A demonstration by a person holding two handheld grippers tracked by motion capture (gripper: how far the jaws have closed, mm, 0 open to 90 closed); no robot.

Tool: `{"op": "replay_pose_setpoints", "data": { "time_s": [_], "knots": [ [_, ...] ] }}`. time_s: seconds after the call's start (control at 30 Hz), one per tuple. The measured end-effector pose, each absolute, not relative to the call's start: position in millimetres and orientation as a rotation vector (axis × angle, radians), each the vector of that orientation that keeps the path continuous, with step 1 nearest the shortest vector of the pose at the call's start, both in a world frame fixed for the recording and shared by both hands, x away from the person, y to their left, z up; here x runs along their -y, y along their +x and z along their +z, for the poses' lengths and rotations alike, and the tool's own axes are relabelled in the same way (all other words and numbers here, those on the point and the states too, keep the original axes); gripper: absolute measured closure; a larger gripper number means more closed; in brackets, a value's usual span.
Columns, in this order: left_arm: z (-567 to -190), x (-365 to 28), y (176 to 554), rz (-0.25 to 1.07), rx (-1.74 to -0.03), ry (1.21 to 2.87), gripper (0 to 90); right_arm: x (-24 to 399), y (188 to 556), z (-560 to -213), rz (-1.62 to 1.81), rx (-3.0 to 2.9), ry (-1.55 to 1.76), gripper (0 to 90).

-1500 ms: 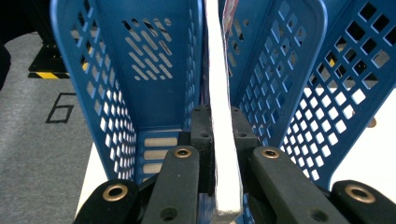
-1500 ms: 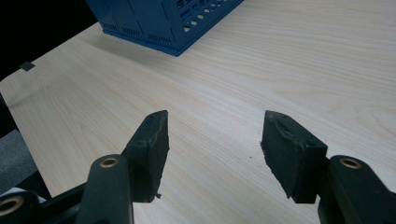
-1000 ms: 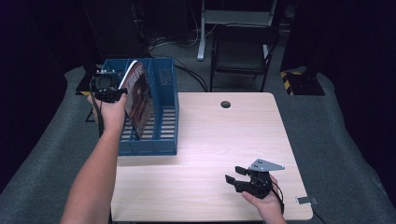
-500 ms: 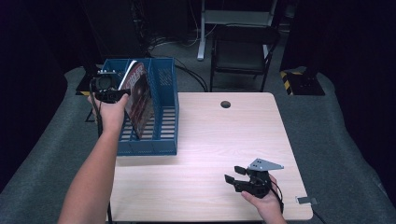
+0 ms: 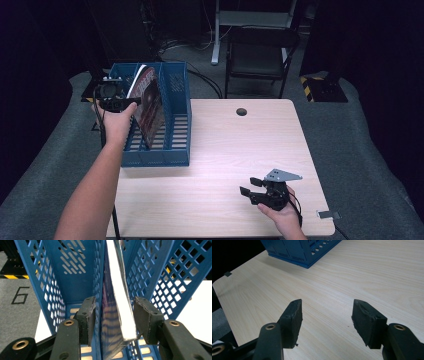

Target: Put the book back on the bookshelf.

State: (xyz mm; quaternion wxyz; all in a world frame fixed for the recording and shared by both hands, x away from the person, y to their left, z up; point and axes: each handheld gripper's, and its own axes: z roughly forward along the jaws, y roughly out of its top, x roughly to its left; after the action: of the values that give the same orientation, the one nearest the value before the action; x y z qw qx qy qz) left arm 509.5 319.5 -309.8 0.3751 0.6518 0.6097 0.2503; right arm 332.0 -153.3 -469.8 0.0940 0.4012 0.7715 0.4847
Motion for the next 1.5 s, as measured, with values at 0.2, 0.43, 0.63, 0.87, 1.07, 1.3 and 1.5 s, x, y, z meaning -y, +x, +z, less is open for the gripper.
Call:
{"op": "replay_pose_setpoints", "data": {
  "time_s": [0.2, 0.43, 0.63, 0.87, 1.07, 1.3, 1.5],
  "knots": [
    [-298, -319, 505, 0.646, -1.538, 1.688, 52.4, 154, 333, -470, 1.446, -2.285, 1.194, 41.5],
    [-282, -322, 496, 0.641, -1.494, 1.726, 50.7, 153, 333, -470, 1.446, -2.29, 1.191, 41.4],
    [-270, -326, 491, 0.663, -1.464, 1.742, 50.3, 154, 332, -470, 1.44, -2.283, 1.198, 41.4],
    [-255, -324, 480, 0.639, -1.394, 1.806, 49.5, 154, 333, -471, 1.442, -2.283, 1.212, 41.4],
    [-242, -317, 465, 0.641, -1.305, 1.868, 49.4, 153, 333, -471, 1.445, -2.282, 1.209, 41.4],
    [-233, -306, 443, 0.588, -1.187, 1.963, 49.4, 151, 334, -471, 1.439, -2.286, 1.217, 41.4],
    [-237, -290, 424, 0.542, -1.079, 2.015, 49.4, 150, 334, -471, 1.436, -2.291, 1.203, 41.4]
  ]
}}
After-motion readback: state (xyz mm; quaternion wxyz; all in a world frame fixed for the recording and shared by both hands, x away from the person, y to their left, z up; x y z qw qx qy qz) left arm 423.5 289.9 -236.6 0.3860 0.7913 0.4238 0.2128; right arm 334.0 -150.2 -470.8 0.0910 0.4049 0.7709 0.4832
